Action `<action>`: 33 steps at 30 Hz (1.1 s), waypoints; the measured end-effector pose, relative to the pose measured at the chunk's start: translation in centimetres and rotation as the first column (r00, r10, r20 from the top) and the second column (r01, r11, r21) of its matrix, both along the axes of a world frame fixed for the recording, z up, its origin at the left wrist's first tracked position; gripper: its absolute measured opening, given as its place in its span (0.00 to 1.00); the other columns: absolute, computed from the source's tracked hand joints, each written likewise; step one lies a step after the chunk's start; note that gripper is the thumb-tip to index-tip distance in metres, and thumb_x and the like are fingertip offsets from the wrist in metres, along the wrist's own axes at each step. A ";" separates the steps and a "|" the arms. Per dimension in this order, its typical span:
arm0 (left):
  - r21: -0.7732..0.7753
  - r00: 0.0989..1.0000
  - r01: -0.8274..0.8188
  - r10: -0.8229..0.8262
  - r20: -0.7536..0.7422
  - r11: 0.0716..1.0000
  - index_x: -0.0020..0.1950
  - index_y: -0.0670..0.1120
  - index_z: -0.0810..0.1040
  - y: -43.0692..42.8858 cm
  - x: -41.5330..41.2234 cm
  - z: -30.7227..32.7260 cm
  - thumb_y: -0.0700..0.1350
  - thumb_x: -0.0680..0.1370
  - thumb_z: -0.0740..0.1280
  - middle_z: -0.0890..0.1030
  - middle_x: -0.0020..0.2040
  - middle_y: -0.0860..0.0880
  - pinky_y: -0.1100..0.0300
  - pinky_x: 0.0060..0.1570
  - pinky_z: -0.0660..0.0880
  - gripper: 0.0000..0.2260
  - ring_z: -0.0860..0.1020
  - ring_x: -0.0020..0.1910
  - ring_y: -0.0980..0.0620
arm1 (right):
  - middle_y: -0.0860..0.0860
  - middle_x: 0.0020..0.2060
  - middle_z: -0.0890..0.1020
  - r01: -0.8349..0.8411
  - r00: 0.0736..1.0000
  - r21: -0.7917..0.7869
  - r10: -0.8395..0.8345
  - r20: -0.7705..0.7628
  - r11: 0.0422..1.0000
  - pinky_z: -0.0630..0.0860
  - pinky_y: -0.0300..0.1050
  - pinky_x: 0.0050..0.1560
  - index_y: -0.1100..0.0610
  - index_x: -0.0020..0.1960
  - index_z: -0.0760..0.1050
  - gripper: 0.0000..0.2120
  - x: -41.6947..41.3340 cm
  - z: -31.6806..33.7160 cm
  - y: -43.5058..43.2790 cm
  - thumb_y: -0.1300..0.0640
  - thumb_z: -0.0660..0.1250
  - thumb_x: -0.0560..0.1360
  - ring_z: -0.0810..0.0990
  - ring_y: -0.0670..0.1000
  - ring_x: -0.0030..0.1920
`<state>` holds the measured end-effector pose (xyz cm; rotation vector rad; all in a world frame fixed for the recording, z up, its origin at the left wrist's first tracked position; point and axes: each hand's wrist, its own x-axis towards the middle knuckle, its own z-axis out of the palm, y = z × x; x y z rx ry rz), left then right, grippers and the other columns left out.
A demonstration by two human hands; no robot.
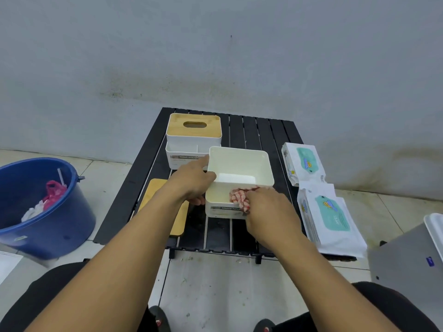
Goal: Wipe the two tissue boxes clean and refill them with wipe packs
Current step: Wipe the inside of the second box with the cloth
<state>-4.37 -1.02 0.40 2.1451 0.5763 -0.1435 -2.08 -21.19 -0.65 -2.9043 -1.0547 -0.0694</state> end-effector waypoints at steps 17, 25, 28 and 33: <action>0.062 1.000 -0.004 0.004 0.002 0.998 0.80 0.60 0.60 0.0 0.7 -1.1 0.48 0.84 0.58 0.77 0.64 0.50 0.48 0.40 0.86 0.24 0.87 0.42 0.43 | 0.55 0.54 0.79 -0.072 0.947 -0.263 -0.016 -0.320 0.962 0.63 0.59 0.70 0.53 0.54 0.71 0.10 3.9 -0.8 0.7 0.62 0.61 0.74 0.75 0.60 0.60; 0.016 0.999 -0.021 0.021 0.034 1.000 0.80 0.59 0.61 -0.1 0.2 -1.1 0.47 0.84 0.58 0.78 0.64 0.48 0.47 0.40 0.86 0.24 0.86 0.44 0.43 | 0.41 0.45 0.85 0.170 0.874 0.469 0.086 -0.478 0.867 0.75 0.35 0.50 0.51 0.53 0.85 0.12 3.4 -1.9 -1.7 0.65 0.68 0.77 0.81 0.42 0.47; 0.045 0.999 -0.031 0.030 0.032 0.998 0.80 0.58 0.61 -0.1 0.2 -0.9 0.47 0.84 0.57 0.78 0.62 0.47 0.46 0.40 0.86 0.23 0.86 0.42 0.42 | 0.41 0.40 0.86 0.415 0.800 0.716 0.149 -0.581 0.561 0.78 0.34 0.44 0.54 0.51 0.85 0.20 3.2 -1.2 -1.3 0.73 0.60 0.77 0.83 0.38 0.41; 0.067 0.999 -0.046 0.044 0.017 0.997 0.80 0.56 0.60 -0.1 0.2 -0.6 0.48 0.85 0.57 0.75 0.63 0.48 0.47 0.39 0.86 0.23 0.86 0.43 0.42 | 0.46 0.44 0.84 0.443 0.896 0.877 -0.047 -0.443 0.187 0.76 0.44 0.41 0.53 0.52 0.81 0.07 2.9 -1.7 -0.5 0.60 0.64 0.81 0.81 0.44 0.42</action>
